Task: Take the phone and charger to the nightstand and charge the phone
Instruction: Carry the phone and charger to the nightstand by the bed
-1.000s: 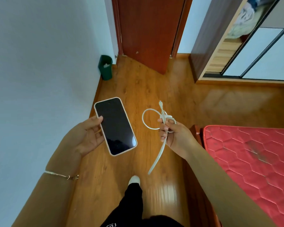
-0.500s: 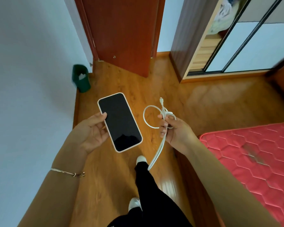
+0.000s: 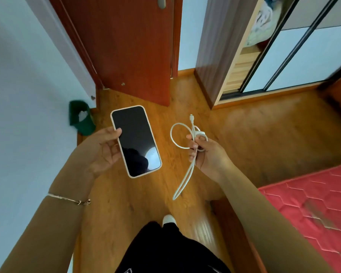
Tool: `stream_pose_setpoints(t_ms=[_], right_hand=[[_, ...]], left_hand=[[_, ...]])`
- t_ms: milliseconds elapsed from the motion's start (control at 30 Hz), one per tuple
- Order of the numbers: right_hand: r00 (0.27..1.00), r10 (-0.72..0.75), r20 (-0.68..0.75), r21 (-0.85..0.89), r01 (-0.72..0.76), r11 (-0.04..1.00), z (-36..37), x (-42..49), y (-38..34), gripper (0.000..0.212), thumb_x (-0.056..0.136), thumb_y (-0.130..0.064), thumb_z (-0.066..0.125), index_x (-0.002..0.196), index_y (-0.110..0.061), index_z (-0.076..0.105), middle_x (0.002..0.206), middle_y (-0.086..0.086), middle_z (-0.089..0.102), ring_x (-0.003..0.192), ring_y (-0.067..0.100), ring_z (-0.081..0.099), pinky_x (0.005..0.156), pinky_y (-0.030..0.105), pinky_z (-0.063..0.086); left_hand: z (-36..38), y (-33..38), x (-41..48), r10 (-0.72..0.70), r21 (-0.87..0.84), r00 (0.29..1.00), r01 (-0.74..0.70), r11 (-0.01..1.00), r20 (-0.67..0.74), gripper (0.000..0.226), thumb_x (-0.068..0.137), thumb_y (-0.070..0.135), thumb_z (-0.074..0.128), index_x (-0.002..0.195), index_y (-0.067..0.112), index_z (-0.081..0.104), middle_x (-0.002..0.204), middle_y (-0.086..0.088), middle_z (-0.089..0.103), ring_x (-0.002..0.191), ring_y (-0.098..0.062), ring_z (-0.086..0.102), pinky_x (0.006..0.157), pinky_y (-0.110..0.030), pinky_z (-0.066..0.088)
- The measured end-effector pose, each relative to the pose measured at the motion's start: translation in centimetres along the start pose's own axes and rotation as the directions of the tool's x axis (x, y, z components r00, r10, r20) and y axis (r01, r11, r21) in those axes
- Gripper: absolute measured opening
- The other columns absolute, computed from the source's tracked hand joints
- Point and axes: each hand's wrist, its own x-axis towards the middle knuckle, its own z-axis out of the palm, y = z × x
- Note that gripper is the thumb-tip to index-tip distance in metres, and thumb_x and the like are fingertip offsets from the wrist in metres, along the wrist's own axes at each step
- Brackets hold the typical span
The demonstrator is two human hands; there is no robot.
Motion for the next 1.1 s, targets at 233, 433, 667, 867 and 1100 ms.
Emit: stream_pose_setpoints(t_ms=[233, 433, 667, 867, 1100], right_hand=[[0.995, -0.039, -0.097, 0.062, 0.045, 0.997, -1.6, 6.0, -4.5, 0.03, 0.099, -0.012, 0.032, 0.089, -0.007, 0.059, 0.053, -0.004, 0.047, 0.043, 0.009, 0.046, 0.046, 0.022, 0.043], [0.962, -0.103, -0.255, 0.089, 0.129, 0.988, -3.9, 11.2, -8.4, 0.031, 0.099, -0.011, 0.03, 0.087, -0.008, 0.059, 0.052, -0.006, 0.046, 0.045, 0.007, 0.044, 0.048, 0.02, 0.04], [0.884, -0.176, -0.433, 0.19, 0.28, 0.941, -5.3, 17.5, -14.5, 0.033, 0.098, -0.012, 0.03, 0.084, -0.01, 0.059, 0.054, -0.005, 0.046, 0.045, 0.009, 0.043, 0.052, 0.021, 0.039], [0.811, -0.264, -0.522, 0.219, 0.427, 0.877, -7.3, 20.2, -18.4, 0.037, 0.096, -0.012, 0.035, 0.077, -0.013, 0.067, 0.053, -0.005, 0.048, 0.045, 0.009, 0.046, 0.047, 0.019, 0.043], [0.738, -0.253, -0.625, 0.226, 0.481, 0.847, -12.0, 22.1, -21.3, 0.03, 0.096, -0.013, 0.037, 0.083, -0.012, 0.065, 0.056, -0.005, 0.048, 0.048, 0.009, 0.046, 0.048, 0.02, 0.043]], left_hand=[[3.3, 3.5, 9.7, -0.094, 0.054, 0.992, 0.09, 0.994, 0.08, 0.03, 0.086, 0.013, 0.06, 0.116, 0.013, 0.06, 0.095, -0.003, 0.076, 0.089, -0.019, 0.072, 0.065, -0.028, 0.058], [8.3, 5.9, 19.5, -0.19, 0.111, 0.972, 0.175, 0.978, 0.142, 0.035, 0.086, 0.01, 0.059, 0.121, 0.007, 0.056, 0.09, -0.004, 0.075, 0.079, -0.016, 0.073, 0.06, -0.026, 0.057], [16.5, 10.5, 30.3, -0.275, 0.208, 0.929, 0.226, 0.952, 0.248, 0.016, 0.089, 0.005, 0.053, 0.104, 0.01, 0.056, 0.094, -0.008, 0.067, 0.087, -0.02, 0.064, 0.061, -0.028, 0.059], [23.5, 11.6, 37.0, -0.382, 0.348, 0.863, 0.265, 0.9, 0.331, 0.011, 0.09, 0.006, 0.053, 0.098, 0.01, 0.058, 0.097, -0.009, 0.067, 0.092, -0.022, 0.064, 0.076, -0.032, 0.056], [30.9, 10.0, 42.2, -0.463, 0.42, 0.806, 0.299, 0.857, 0.37, 0.025, 0.09, 0.006, 0.052, 0.115, 0.01, 0.053, 0.106, -0.011, 0.064, 0.101, -0.025, 0.061, 0.09, -0.035, 0.049]])
